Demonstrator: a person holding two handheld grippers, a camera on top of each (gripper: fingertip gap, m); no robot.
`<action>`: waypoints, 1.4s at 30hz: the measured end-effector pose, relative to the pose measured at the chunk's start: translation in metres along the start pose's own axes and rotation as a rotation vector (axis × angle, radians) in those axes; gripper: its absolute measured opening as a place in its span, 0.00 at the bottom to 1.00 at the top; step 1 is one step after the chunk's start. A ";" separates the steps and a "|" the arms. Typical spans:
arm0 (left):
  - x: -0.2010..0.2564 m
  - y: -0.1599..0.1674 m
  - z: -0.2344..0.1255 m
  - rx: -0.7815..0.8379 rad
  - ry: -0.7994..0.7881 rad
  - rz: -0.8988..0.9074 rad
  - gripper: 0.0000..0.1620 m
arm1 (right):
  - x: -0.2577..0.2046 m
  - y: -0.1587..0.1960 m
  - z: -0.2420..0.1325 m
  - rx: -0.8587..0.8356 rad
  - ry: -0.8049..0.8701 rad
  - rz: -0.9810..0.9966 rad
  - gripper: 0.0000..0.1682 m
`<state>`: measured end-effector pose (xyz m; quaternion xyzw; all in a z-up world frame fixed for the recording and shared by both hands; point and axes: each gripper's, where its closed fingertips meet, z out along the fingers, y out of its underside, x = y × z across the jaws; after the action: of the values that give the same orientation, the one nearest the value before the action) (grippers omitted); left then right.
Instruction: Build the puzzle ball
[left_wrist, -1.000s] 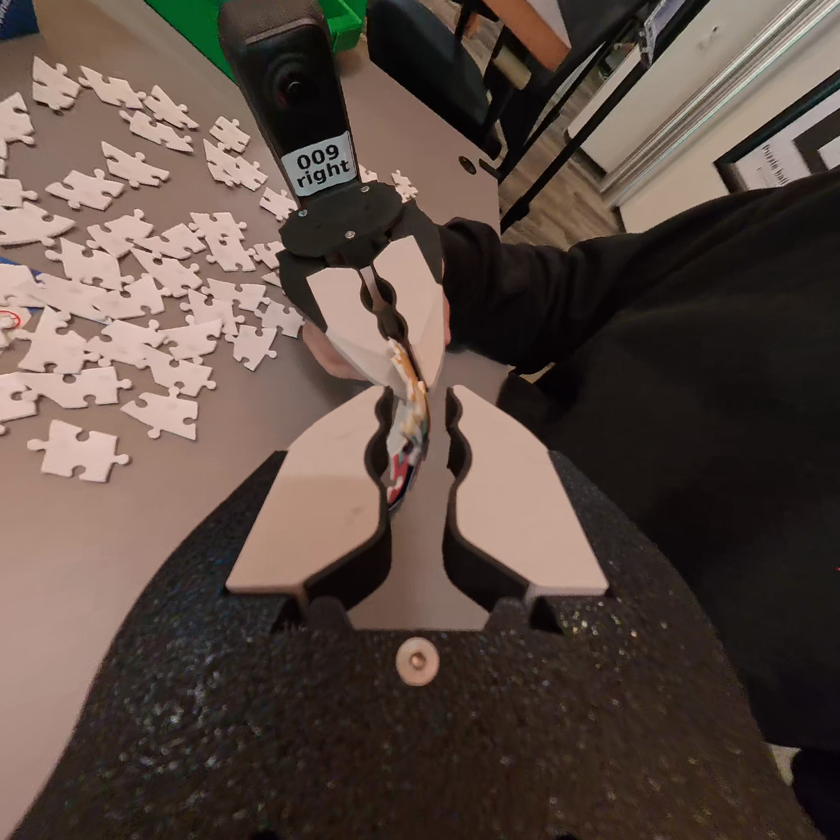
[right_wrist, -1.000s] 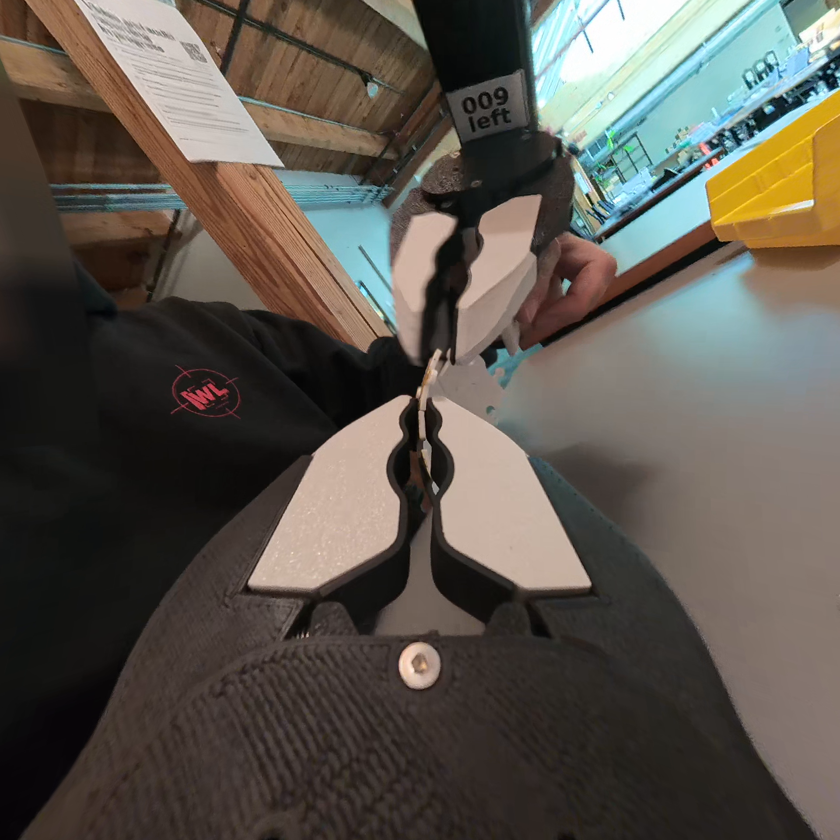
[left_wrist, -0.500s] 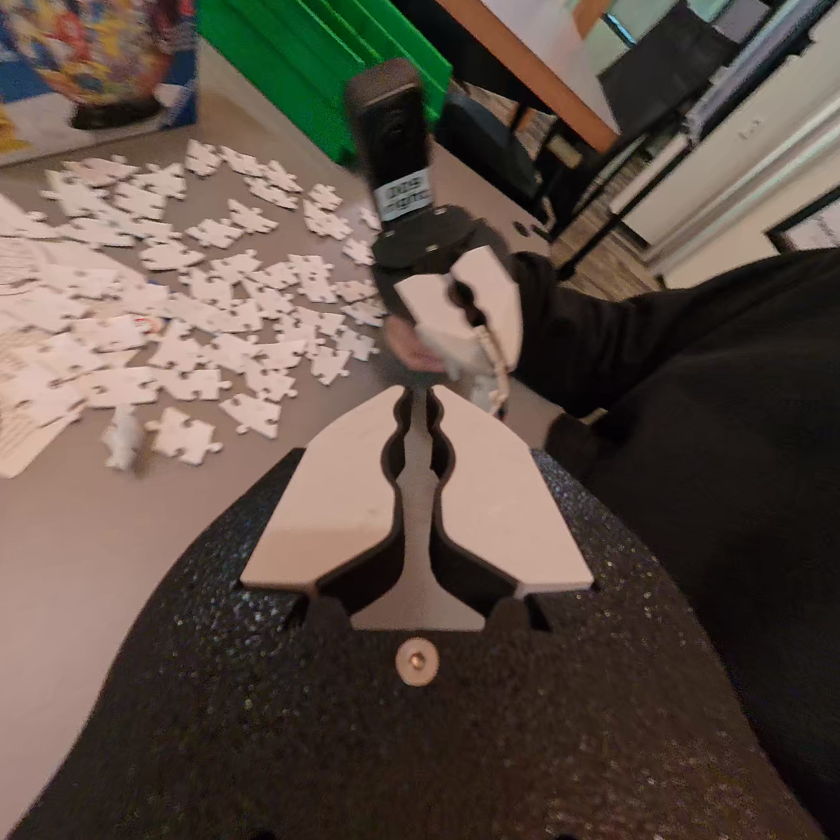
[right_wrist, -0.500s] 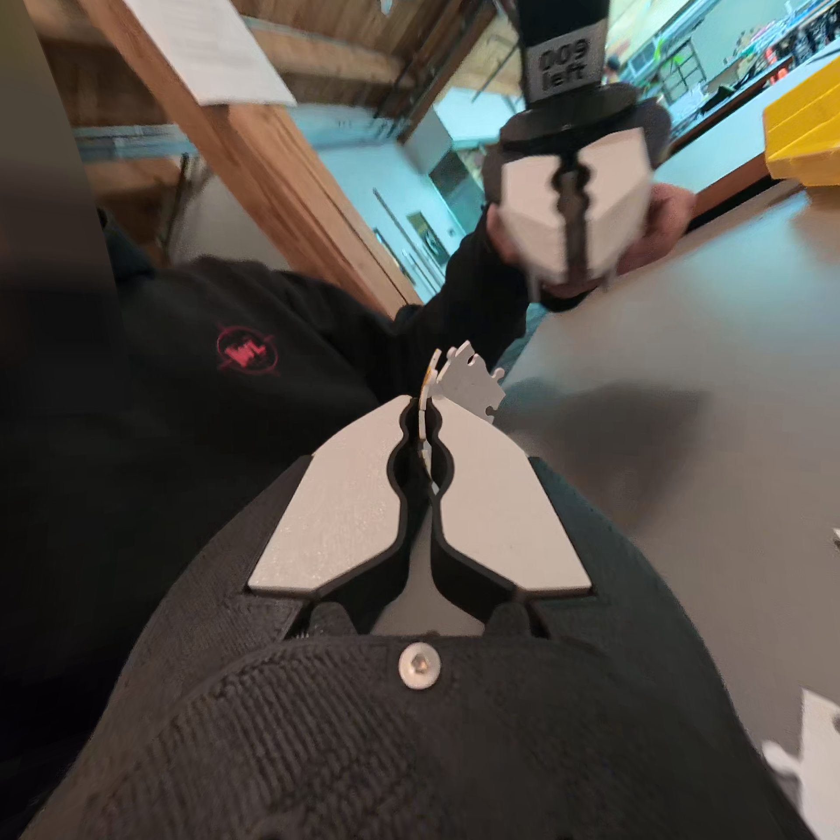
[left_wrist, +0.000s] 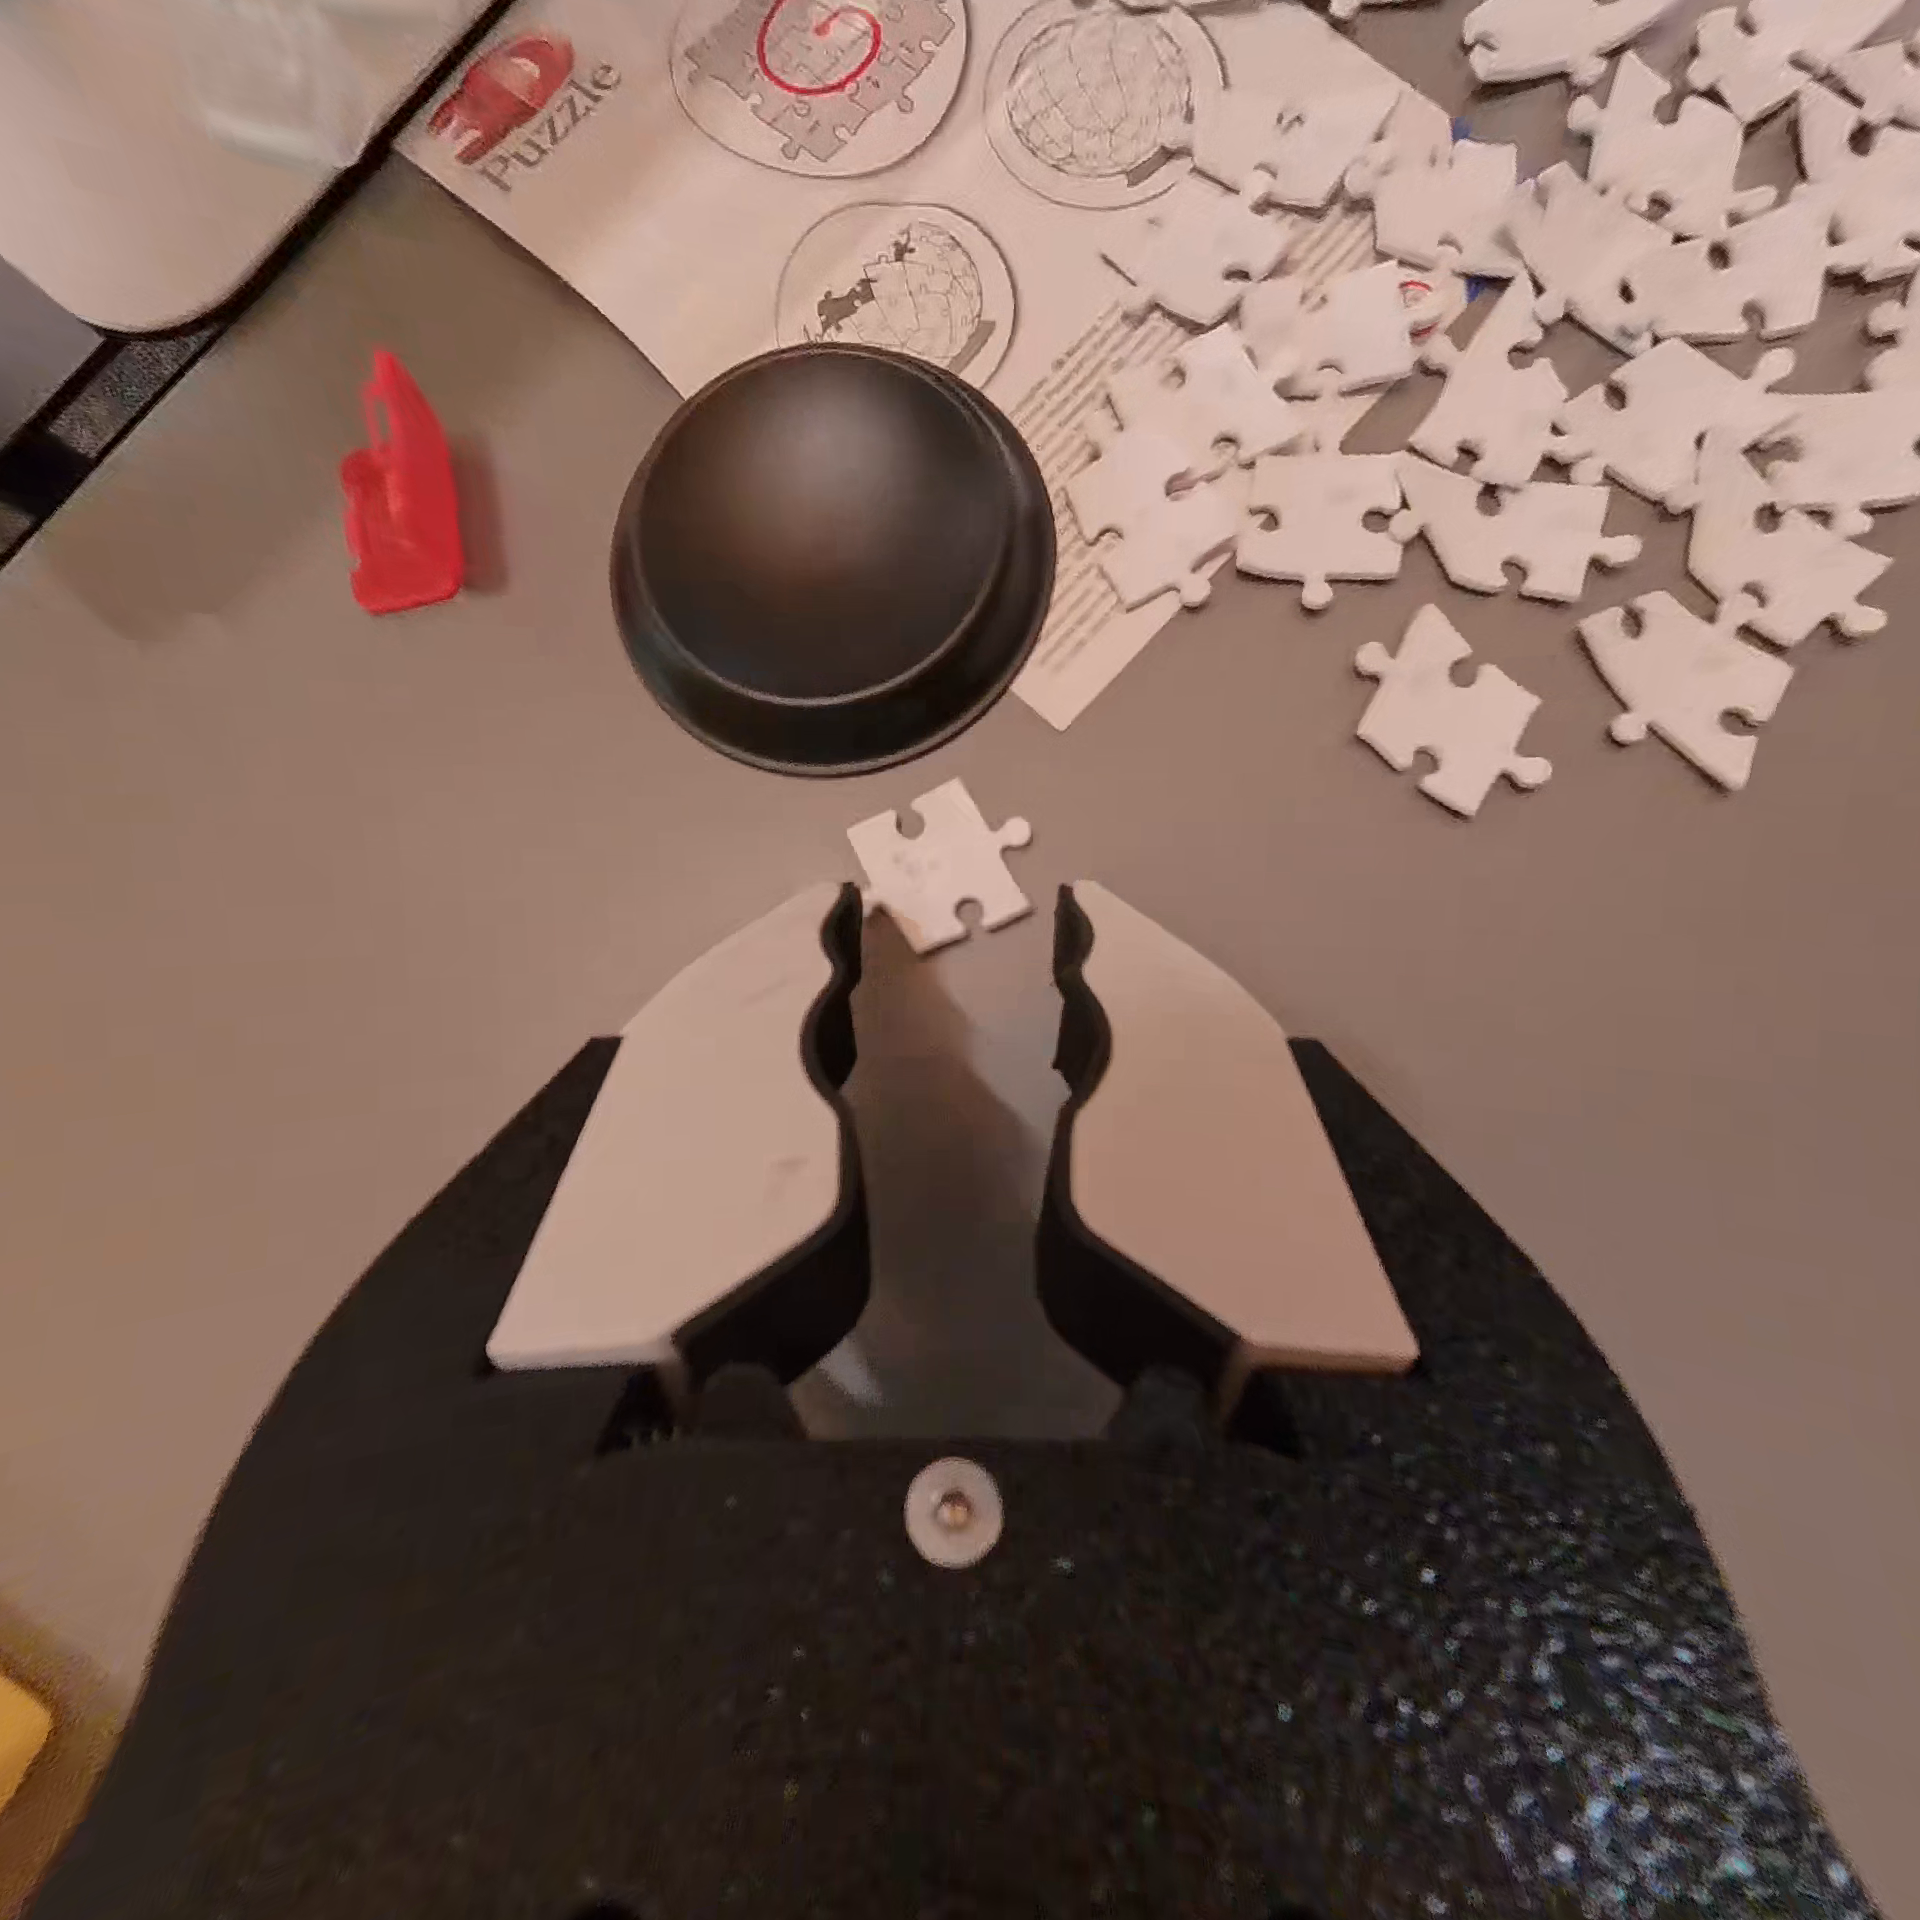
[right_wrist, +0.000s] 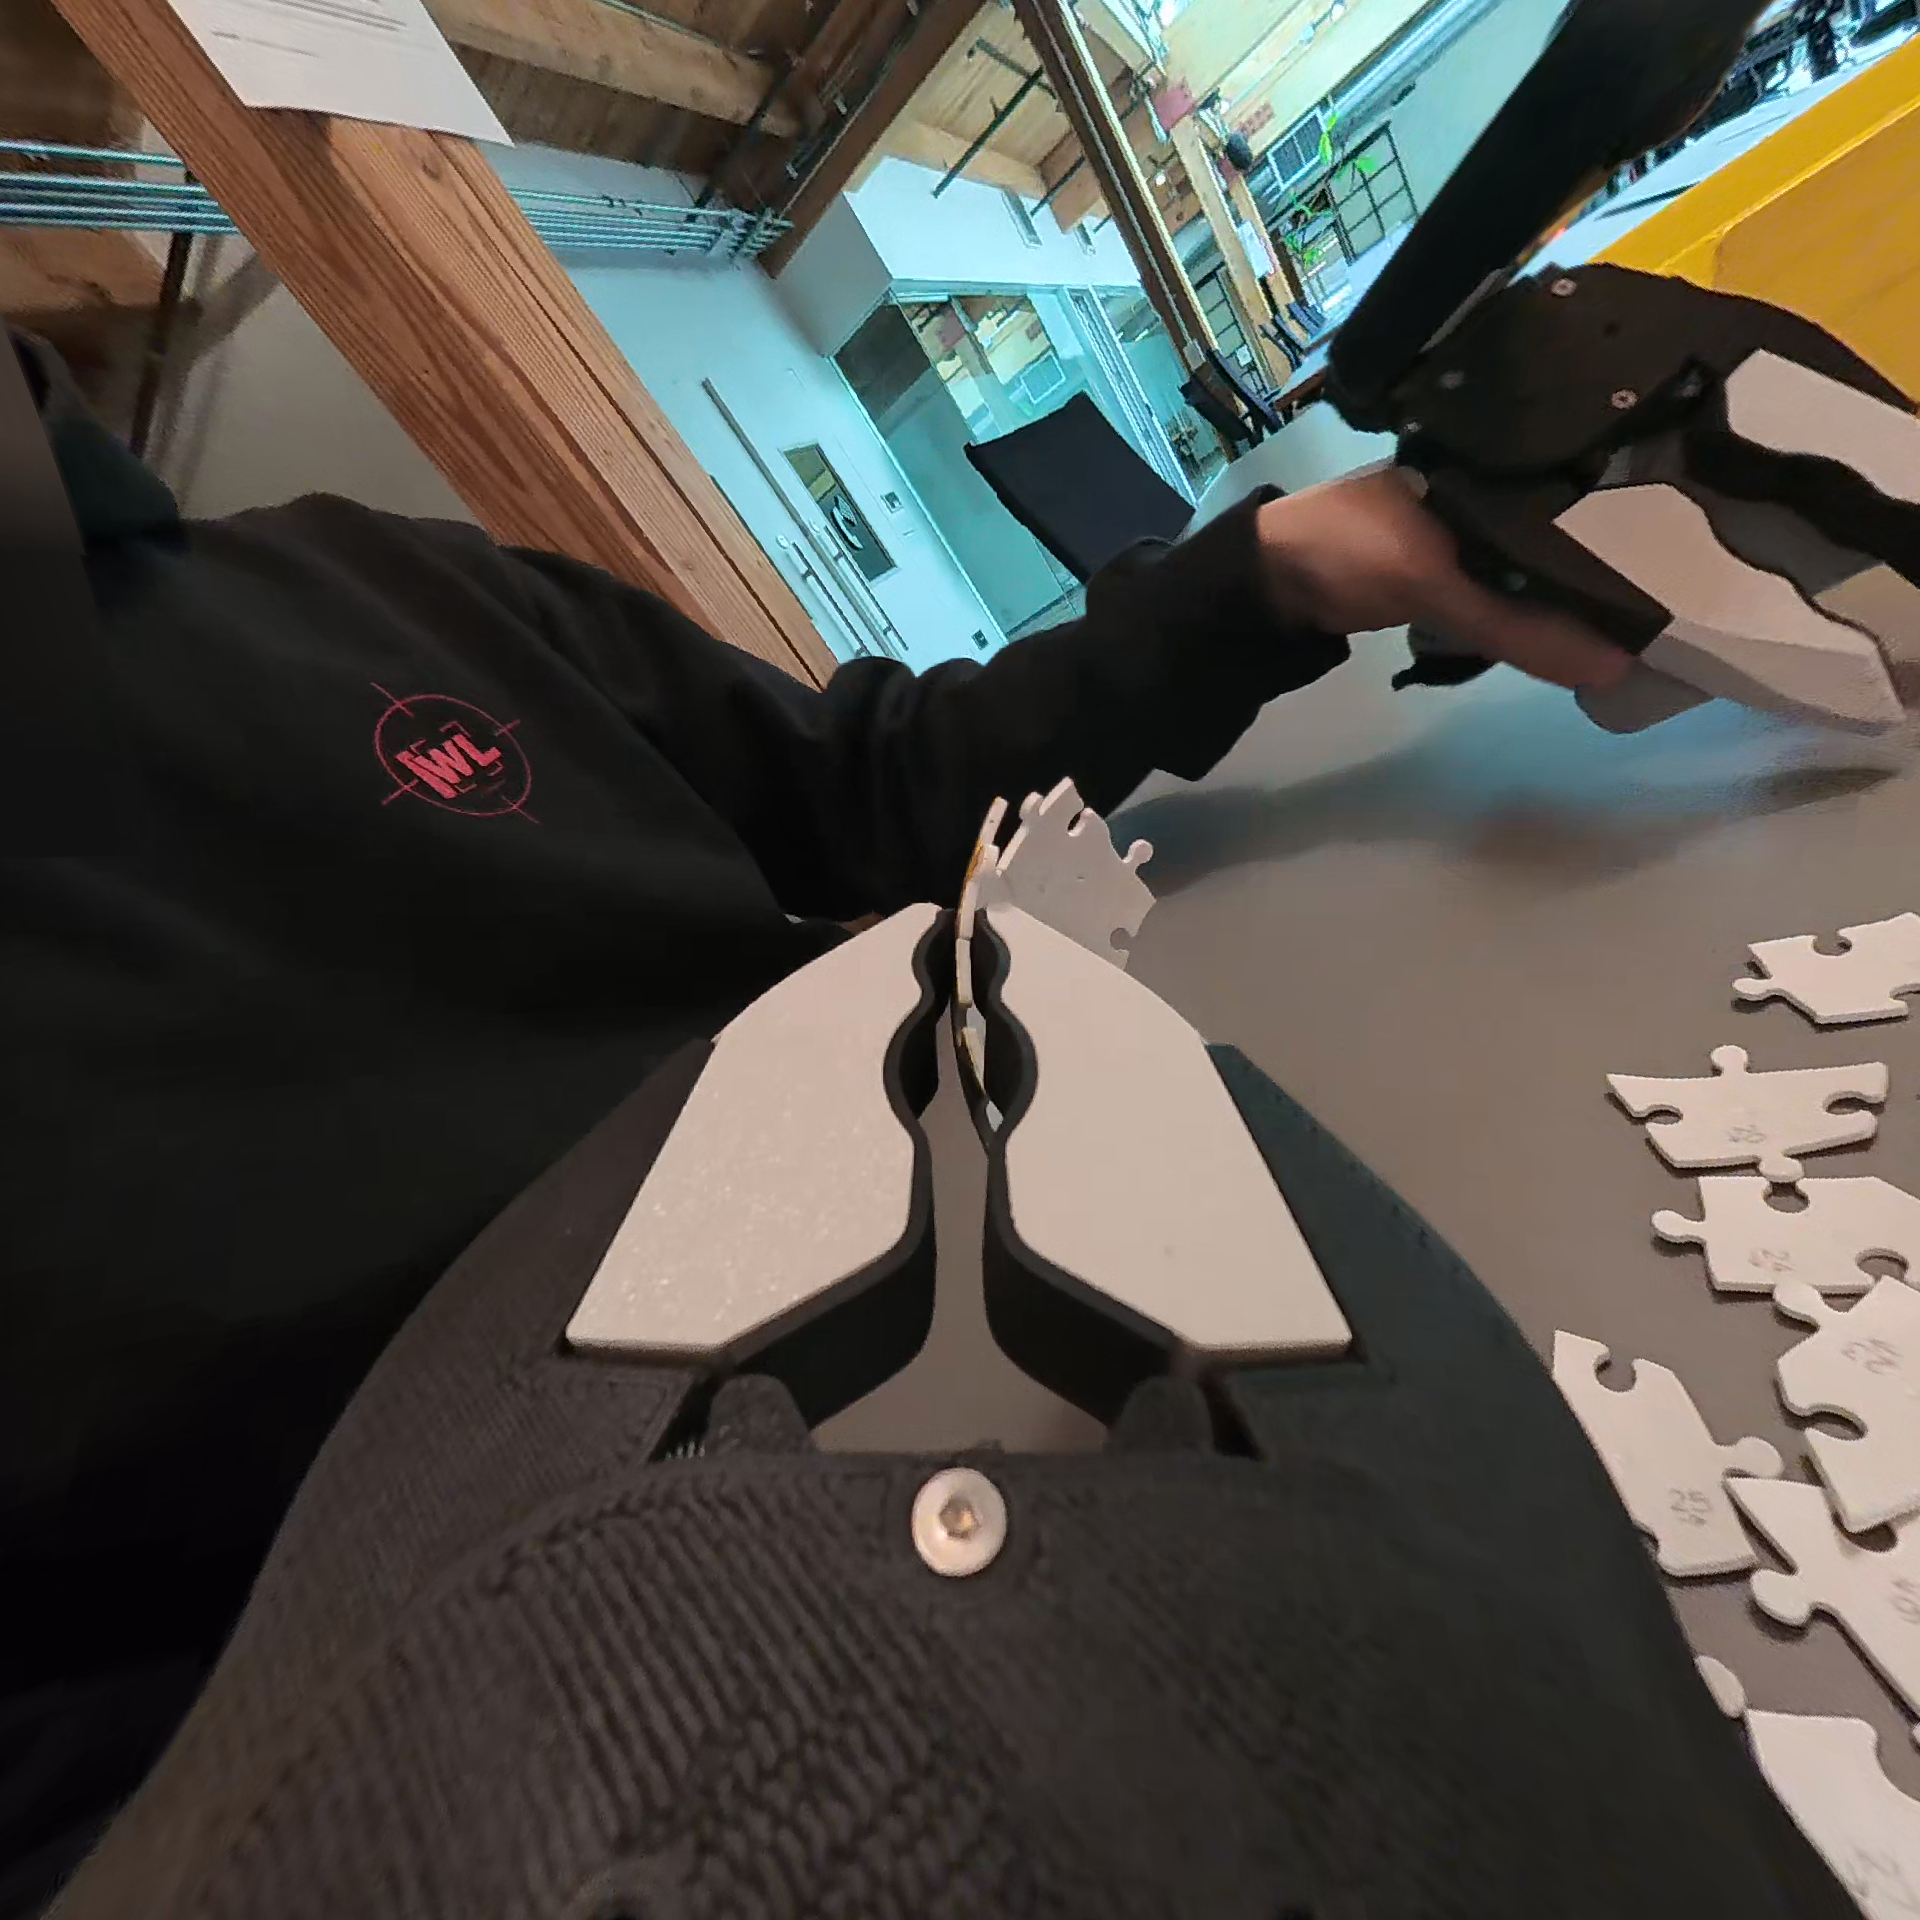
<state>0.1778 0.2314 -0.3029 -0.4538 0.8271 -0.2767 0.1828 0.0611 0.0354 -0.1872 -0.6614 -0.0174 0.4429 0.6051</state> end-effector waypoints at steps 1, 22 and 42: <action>0.002 0.001 0.001 0.001 0.023 0.009 0.22 | 0.000 -0.001 0.000 0.005 -0.001 -0.002 0.02; -0.007 -0.001 0.015 0.094 0.130 0.046 0.17 | -0.002 -0.001 0.001 0.023 -0.035 0.004 0.02; 0.194 0.003 -0.193 0.457 1.452 -0.601 0.17 | -0.010 0.023 0.049 -0.121 -0.009 -0.131 0.02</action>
<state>-0.0320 0.1240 -0.1647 -0.3155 0.5056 -0.7006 -0.3924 0.0130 0.0619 -0.1943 -0.6921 -0.0903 0.4035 0.5916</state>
